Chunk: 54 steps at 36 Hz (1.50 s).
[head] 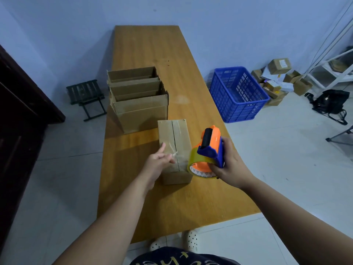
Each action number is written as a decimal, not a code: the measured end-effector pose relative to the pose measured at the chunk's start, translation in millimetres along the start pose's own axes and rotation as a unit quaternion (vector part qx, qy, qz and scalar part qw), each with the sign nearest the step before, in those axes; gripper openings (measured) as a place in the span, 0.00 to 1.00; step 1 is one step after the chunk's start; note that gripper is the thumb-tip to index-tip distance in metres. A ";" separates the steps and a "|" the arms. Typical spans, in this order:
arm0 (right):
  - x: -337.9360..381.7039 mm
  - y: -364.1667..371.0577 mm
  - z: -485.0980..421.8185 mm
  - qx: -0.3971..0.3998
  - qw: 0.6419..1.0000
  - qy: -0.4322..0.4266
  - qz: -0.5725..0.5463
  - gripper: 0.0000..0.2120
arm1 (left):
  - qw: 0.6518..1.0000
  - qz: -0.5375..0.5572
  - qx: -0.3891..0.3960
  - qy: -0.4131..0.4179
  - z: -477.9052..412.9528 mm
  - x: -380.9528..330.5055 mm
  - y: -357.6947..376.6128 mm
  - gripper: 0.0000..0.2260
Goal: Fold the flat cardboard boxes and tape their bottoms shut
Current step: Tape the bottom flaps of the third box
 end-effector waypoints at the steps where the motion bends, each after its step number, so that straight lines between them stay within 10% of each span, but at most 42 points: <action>1: -0.1 1.8 0.5 0.013 1.000 0.000 0.009 0.30 | 1.000 0.025 -0.004 -0.004 0.3 0.6 -1.8 0.16; 54: 6.7 17.3 -11.2 0.098 0.993 -0.016 0.069 0.32 | 0.973 0.054 -0.195 -0.110 40.0 39.2 -7.9 0.11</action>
Point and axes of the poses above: each hand's wrist, its own z-axis away from the middle knuckle, its own y-axis out of the palm, x = y × z, the point moved 3 cm from there along -z, towards the middle knuckle, and after that the axes turned 5 degrees about -x, right-handed, at the moved point
